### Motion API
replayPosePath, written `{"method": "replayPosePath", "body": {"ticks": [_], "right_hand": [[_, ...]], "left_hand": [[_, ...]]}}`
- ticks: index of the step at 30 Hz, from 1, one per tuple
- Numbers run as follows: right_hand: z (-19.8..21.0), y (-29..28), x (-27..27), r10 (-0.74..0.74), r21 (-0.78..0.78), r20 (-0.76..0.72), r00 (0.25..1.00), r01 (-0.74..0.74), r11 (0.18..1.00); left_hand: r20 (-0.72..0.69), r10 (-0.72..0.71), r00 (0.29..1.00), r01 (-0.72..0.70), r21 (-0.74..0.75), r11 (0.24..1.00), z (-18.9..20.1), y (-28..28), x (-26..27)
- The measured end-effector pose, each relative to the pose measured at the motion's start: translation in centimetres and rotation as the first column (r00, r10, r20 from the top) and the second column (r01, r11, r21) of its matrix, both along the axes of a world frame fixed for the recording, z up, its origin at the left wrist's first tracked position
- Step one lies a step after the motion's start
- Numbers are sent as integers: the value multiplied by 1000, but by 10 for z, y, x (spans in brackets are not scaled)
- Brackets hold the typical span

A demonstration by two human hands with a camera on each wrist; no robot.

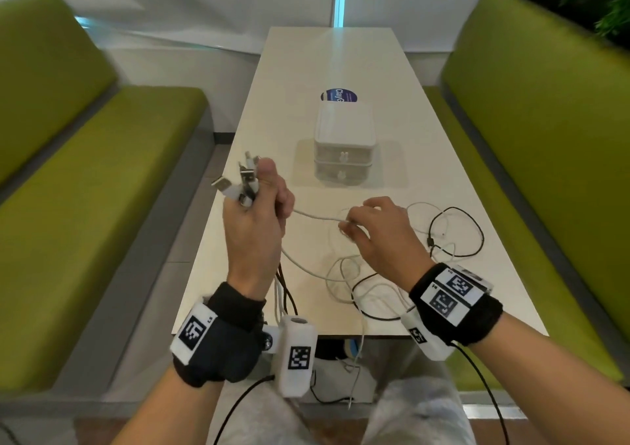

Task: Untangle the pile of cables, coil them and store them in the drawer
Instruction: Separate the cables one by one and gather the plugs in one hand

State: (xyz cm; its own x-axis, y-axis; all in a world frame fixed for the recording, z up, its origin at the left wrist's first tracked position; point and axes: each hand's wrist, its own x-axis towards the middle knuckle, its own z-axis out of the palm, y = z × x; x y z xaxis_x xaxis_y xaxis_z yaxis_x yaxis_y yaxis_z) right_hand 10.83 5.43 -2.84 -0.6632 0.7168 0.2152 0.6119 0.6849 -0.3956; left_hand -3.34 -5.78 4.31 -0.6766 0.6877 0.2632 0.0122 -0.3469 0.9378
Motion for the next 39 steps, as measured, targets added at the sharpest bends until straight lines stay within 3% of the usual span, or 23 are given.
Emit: {"method": "replayPosePath", "body": {"ticks": [3,5,8,10,14,16,18,20,24,27,29,30,32,34,37,39], "right_hand": [[-6,22,6,-70,-2,72,995,70,998],[-11,41,17,-112,-100,115,987,124,987],[-17,52,28,-114,-140,82,990,125,982],[-19,41,27,-71,-79,93,993,78,994],[-7,-3,23,128,208,-195,973,-87,974],[-3,-20,20,216,58,-139,967,-210,976],[-9,-30,17,311,-134,72,948,-300,944],[-15,-35,14,385,-215,203,900,-343,915],[-2,-41,16,439,-430,125,890,-350,832],[9,-45,19,484,-679,-33,875,-375,631],[11,-45,20,500,-801,-41,865,-328,501],[8,-42,20,502,-793,-21,865,-320,519],[3,-33,21,443,-635,37,896,-321,703],[0,-22,20,289,-457,13,957,-251,853],[4,-10,9,27,-362,-172,985,-88,928],[8,-5,-1,-29,-314,-234,972,-47,948]], "left_hand": [[15,57,998,-57,70,996,10,-4,-13],[22,102,995,-104,84,991,15,-9,-24],[2,103,995,-103,75,992,17,-10,-31],[-4,97,995,-97,53,994,11,-8,-27],[10,68,998,-68,25,997,1,-2,-18],[3,68,998,-68,11,998,0,-1,-16],[13,65,998,-65,19,998,1,0,-16],[19,61,998,-61,25,998,1,0,-16],[-13,64,998,-64,14,998,2,-1,-16],[-36,76,996,-76,3,997,1,1,-14],[-59,79,995,-79,3,997,1,2,-10],[-70,73,995,-72,9,997,2,3,-8],[-87,53,995,-51,23,998,3,3,-5],[-92,41,995,-39,22,999,5,4,-2],[-107,35,994,-34,6,999,5,7,1],[-94,27,995,-26,10,1000,4,8,2]]}}
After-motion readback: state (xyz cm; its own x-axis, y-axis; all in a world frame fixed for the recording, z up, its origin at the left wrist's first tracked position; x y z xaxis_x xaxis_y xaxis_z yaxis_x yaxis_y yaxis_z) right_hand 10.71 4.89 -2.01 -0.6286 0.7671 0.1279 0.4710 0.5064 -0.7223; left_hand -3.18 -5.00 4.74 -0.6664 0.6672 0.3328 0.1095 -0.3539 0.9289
